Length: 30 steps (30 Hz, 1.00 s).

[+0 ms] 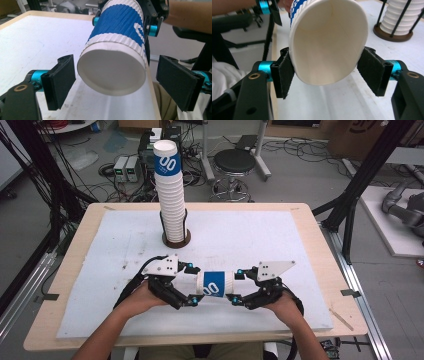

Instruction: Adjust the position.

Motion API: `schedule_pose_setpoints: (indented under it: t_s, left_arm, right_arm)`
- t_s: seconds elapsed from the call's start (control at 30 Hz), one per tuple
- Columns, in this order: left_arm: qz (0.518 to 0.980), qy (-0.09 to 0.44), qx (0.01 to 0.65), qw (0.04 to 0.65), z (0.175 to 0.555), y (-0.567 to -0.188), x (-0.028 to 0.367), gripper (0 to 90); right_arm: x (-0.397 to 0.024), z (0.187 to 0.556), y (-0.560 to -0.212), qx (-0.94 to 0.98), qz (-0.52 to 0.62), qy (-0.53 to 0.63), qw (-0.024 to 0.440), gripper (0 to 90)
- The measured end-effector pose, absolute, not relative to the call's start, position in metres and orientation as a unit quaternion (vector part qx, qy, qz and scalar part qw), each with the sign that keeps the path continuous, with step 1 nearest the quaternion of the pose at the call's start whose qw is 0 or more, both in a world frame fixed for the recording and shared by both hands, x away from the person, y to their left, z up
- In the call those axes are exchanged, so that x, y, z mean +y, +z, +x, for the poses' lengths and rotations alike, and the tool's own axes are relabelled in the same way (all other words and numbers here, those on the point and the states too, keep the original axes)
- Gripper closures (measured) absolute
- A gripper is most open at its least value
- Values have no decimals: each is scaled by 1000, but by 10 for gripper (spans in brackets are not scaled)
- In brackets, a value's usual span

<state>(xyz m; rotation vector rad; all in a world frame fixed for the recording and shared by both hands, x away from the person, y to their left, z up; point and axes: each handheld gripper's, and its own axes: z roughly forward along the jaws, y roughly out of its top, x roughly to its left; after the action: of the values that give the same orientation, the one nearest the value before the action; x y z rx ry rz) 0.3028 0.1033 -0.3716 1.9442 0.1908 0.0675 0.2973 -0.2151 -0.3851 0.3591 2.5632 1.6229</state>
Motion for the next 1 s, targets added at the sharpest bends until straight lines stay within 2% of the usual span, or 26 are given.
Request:
schedule_pose_setpoints:
  t_s: [0.3,1.0]
  left_arm:
    - [848,53,76,523,304,-361,101,159]
    - [903,34,54,425,309,-362,71,167]
  right_arm:
    - [-206,301,-370,875,99,470,66,323]
    - [-166,300,-344,937,25,333,108,311]
